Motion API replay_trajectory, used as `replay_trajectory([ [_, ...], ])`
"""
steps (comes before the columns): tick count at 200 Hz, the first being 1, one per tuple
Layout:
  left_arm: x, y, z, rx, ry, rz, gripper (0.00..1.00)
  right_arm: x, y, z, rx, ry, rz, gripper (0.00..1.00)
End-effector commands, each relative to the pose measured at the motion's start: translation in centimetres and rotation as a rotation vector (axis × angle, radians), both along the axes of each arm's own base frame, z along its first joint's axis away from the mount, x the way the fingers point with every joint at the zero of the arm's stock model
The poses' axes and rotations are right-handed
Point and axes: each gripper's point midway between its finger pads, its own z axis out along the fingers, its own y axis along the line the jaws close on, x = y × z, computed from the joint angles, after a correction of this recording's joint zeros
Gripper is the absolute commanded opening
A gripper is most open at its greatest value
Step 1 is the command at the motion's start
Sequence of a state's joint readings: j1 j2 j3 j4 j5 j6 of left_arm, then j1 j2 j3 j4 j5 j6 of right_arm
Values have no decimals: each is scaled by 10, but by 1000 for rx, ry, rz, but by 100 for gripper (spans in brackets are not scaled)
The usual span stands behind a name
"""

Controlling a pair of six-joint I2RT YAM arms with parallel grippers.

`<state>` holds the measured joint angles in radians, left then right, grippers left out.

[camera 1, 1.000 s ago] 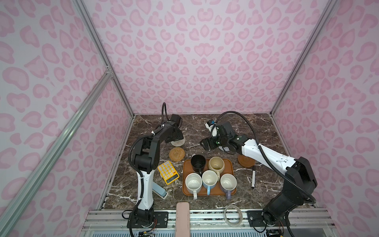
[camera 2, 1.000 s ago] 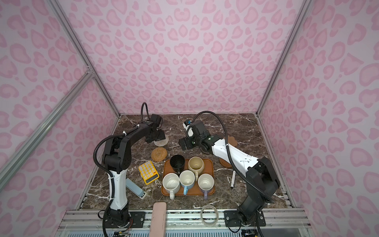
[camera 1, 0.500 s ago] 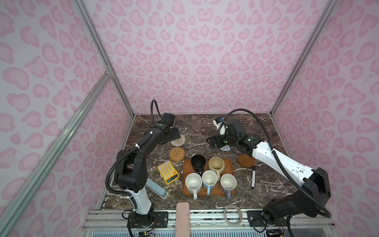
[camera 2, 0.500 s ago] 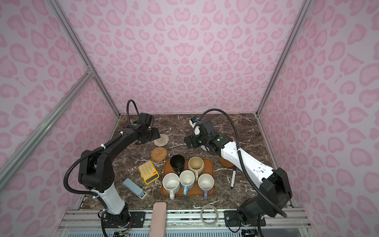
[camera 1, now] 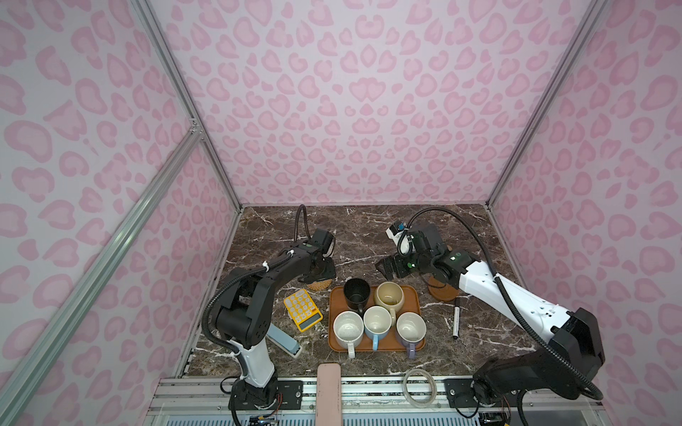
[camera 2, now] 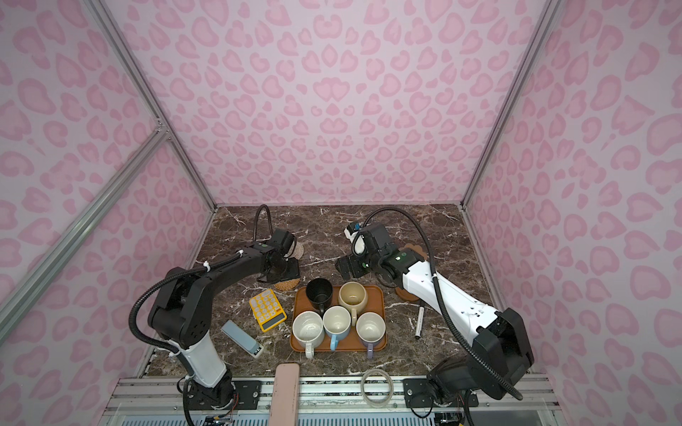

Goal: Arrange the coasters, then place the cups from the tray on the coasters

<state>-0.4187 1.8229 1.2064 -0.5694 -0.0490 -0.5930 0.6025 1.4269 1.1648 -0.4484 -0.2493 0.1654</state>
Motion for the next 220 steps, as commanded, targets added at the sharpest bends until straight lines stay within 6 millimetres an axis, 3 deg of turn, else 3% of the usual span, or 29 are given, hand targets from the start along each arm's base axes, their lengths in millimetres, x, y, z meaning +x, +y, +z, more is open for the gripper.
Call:
replay_trajectory([
  [1, 11, -7, -9, -7, 2, -8, 64, -4, 2, -2, 11, 16, 12, 100],
  [38, 10, -18, -19, -26, 25, -15, 64, -7, 1, -6, 6, 29, 12, 100],
  [63, 0, -49, -24, -57, 56, -57, 64, -7, 0, -8, 5, 26, 8, 100],
  [99, 3, -73, -31, -69, 58, -58, 63, -4, 1, -7, 1, 26, 7, 100],
  [139, 43, -101, -14, -120, -3, -88, 62, -2, 1, -14, -12, 43, -4, 99],
  [187, 71, -127, -9, -184, -27, -108, 60, 2, -4, -29, -36, 74, -38, 98],
  [220, 85, -123, -15, -127, -37, -93, 60, 4, -5, -32, -39, 76, -49, 98],
])
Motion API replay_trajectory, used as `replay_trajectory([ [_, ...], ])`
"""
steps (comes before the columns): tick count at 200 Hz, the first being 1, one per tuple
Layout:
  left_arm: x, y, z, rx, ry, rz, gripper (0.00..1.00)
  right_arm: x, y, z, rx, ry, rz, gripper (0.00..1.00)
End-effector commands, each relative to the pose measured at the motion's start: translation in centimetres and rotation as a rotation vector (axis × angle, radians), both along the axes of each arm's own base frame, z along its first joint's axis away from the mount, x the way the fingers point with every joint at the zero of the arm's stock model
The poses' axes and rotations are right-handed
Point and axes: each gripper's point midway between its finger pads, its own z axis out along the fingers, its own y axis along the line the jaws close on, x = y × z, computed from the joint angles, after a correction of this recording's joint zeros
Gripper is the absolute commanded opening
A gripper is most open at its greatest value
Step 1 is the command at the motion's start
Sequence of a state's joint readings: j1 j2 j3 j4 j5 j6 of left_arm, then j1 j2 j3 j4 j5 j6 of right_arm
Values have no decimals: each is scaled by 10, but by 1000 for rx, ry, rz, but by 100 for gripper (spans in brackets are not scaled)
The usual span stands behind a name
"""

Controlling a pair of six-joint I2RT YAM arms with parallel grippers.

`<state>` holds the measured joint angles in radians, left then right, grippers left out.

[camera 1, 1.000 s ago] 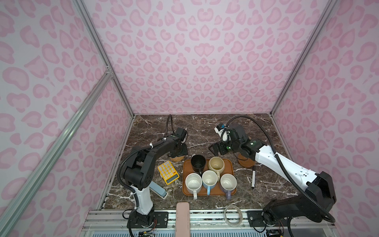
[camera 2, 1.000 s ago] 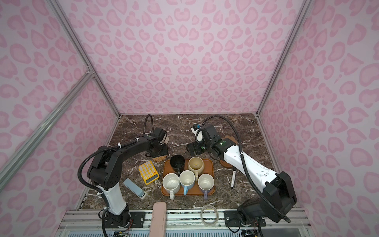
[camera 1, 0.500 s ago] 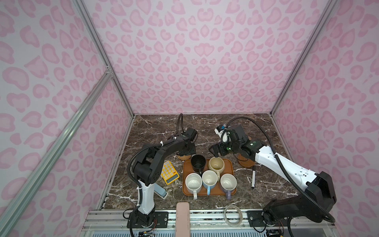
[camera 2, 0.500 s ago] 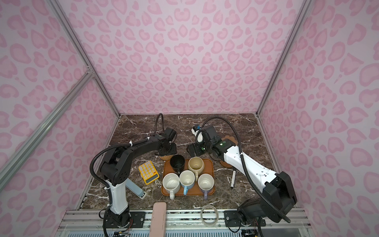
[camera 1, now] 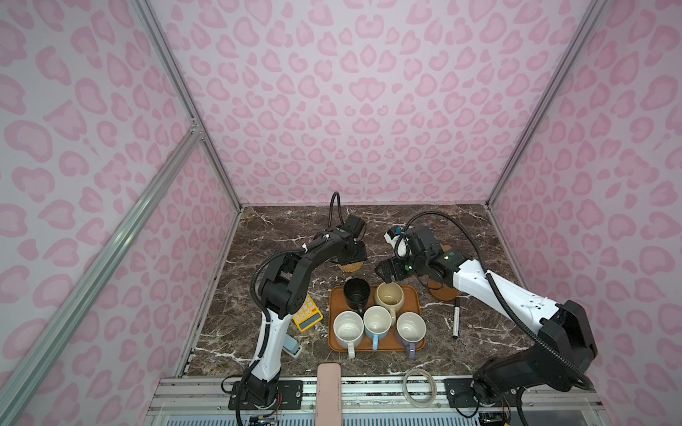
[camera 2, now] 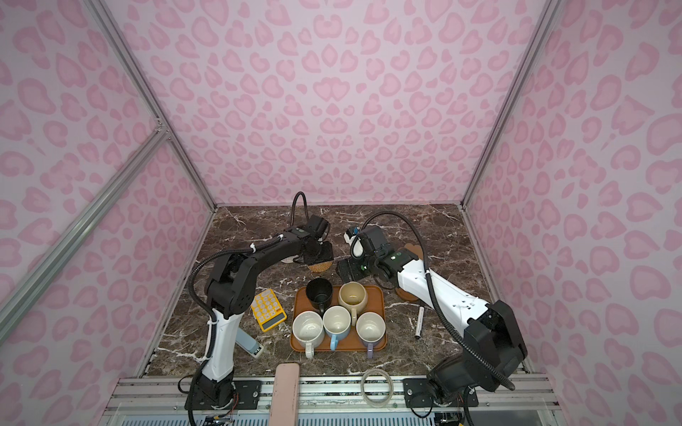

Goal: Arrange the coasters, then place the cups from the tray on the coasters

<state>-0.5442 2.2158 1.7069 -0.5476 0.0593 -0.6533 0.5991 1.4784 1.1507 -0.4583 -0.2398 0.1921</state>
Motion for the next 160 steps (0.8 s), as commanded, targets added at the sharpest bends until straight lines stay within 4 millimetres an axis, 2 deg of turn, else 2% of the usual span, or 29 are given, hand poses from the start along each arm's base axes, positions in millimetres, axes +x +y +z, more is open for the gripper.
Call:
replay_trajectory([
  [1, 4, 5, -8, 43, 19, 13, 60, 3, -2, -5, -4, 4, -20, 98],
  [56, 27, 20, -16, 79, -5, 49, 60, 6, -7, -13, -19, 17, -37, 97],
  [73, 31, 27, -12, 88, -17, 65, 60, 8, -8, -16, -21, 21, -42, 97],
  [120, 32, 18, 0, 39, -32, 43, 60, 14, -3, -19, -16, 29, -44, 97],
  [160, 37, 21, 15, 33, -69, 58, 64, 18, -1, -14, -4, 17, -49, 97],
])
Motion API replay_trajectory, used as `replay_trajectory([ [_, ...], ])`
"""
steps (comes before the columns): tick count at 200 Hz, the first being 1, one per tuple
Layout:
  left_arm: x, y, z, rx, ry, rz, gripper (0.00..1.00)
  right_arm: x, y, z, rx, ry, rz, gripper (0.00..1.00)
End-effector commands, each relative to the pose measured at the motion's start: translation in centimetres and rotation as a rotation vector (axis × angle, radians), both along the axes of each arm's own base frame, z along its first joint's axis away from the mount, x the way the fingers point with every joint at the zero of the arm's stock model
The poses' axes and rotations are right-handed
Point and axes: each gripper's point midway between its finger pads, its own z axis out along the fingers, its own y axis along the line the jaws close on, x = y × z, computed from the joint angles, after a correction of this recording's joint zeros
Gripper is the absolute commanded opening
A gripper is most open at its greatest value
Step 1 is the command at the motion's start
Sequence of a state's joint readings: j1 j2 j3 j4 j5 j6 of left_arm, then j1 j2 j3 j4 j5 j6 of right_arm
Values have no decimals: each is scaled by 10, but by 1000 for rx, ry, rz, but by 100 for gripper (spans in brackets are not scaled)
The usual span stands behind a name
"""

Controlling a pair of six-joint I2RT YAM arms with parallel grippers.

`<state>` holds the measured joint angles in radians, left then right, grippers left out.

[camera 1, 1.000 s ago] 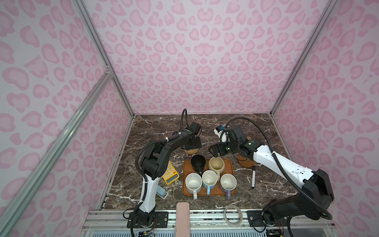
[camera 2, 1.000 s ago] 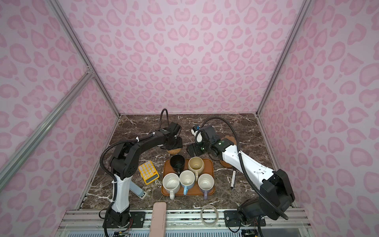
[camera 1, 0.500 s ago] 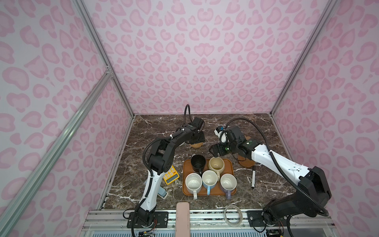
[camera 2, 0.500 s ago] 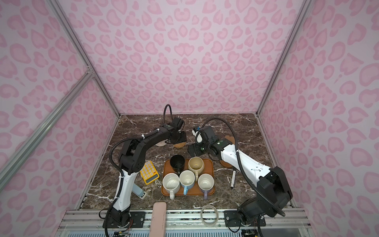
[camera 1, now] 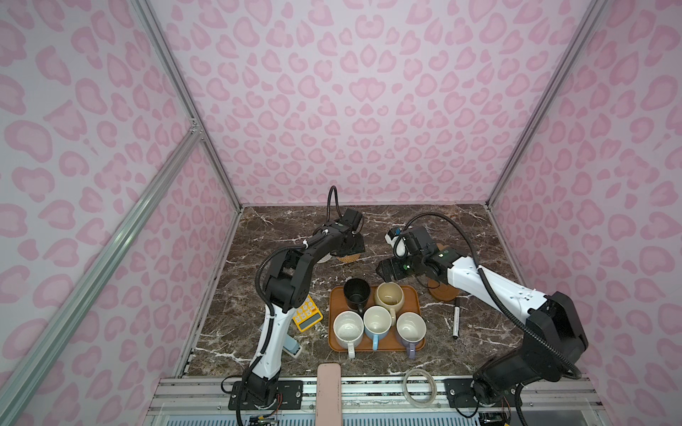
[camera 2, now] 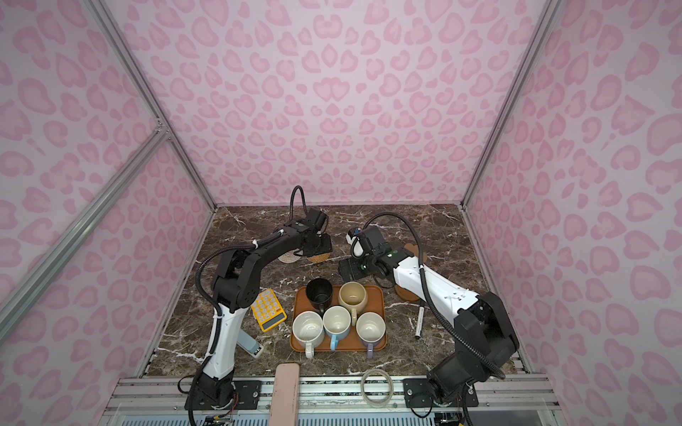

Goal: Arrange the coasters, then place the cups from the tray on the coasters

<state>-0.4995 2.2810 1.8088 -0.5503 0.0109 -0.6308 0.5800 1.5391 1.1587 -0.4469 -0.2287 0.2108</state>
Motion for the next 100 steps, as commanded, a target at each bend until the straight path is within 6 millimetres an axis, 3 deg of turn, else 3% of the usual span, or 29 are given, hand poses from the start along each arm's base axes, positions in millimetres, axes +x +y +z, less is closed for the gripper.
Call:
replay_trajectory([
  [1, 0, 5, 13, 4, -12, 13, 64, 6, 3, 5, 17, -22, -9, 98],
  [60, 15, -6, 41, -70, -77, 1, 74, 7, 1, 9, 8, -28, -18, 98],
  [78, 17, -2, 65, -83, -127, 14, 78, 7, -4, 11, -3, -32, -43, 98],
  [100, 14, 8, 100, -113, -187, 32, 97, 9, -11, 18, -8, -58, -82, 99],
])
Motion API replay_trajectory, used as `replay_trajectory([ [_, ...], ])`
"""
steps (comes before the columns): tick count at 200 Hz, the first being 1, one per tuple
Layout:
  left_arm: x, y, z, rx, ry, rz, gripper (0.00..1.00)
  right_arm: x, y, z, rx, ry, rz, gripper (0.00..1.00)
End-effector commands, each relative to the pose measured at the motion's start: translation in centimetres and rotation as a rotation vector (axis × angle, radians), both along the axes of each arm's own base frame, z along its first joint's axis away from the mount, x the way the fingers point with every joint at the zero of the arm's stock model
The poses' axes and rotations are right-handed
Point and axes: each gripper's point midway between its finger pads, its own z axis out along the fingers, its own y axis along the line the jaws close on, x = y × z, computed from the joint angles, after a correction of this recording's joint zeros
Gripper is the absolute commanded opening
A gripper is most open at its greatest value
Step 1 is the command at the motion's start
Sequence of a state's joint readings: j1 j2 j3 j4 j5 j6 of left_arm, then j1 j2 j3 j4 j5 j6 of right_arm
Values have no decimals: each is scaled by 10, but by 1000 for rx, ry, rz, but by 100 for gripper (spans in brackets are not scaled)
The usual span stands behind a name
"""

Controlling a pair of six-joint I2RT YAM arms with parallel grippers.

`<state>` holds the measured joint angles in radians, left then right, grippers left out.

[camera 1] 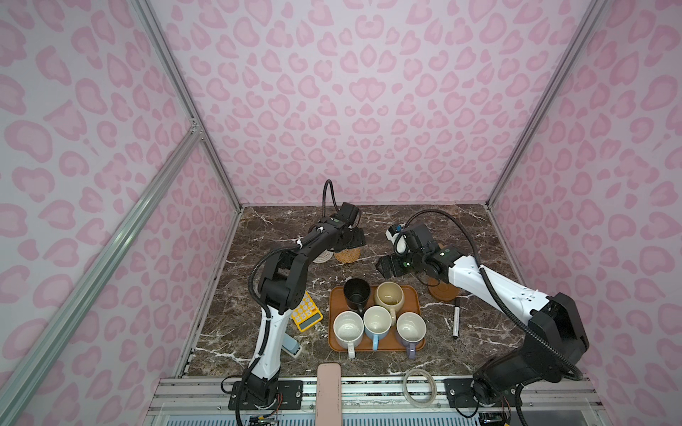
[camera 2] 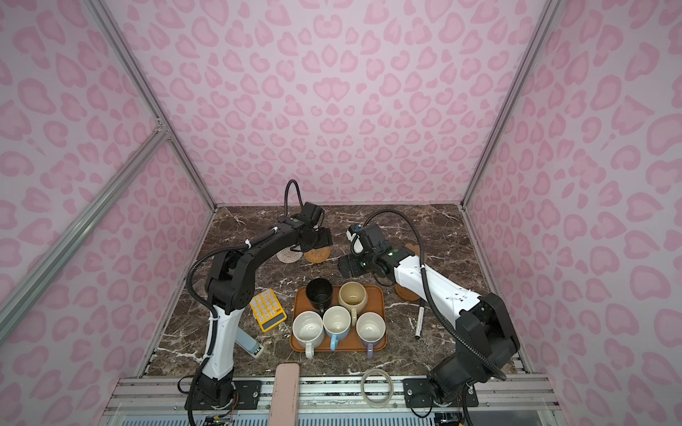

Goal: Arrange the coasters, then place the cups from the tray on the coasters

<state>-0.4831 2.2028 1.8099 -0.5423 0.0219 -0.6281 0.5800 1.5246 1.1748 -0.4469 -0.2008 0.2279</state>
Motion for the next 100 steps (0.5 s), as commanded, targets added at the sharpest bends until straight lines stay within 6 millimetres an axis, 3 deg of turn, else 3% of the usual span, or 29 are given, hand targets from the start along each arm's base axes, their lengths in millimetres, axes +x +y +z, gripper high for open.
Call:
replay_trajectory([
  [1, 5, 5, 60, -66, -119, 25, 97, 4, -10, 7, -13, -30, -55, 99],
  [61, -41, 39, 147, -141, -275, 51, 98, 16, -47, 30, 13, -66, -237, 99],
  [86, -61, 56, 170, -181, -346, 85, 98, 17, -65, 30, 2, -78, -292, 97],
  [99, -68, 68, 176, -208, -365, 116, 98, 18, -73, 27, 12, -68, -319, 96],
  [100, -70, 69, 170, -204, -354, 112, 98, 18, -73, 26, 13, -65, -320, 96],
])
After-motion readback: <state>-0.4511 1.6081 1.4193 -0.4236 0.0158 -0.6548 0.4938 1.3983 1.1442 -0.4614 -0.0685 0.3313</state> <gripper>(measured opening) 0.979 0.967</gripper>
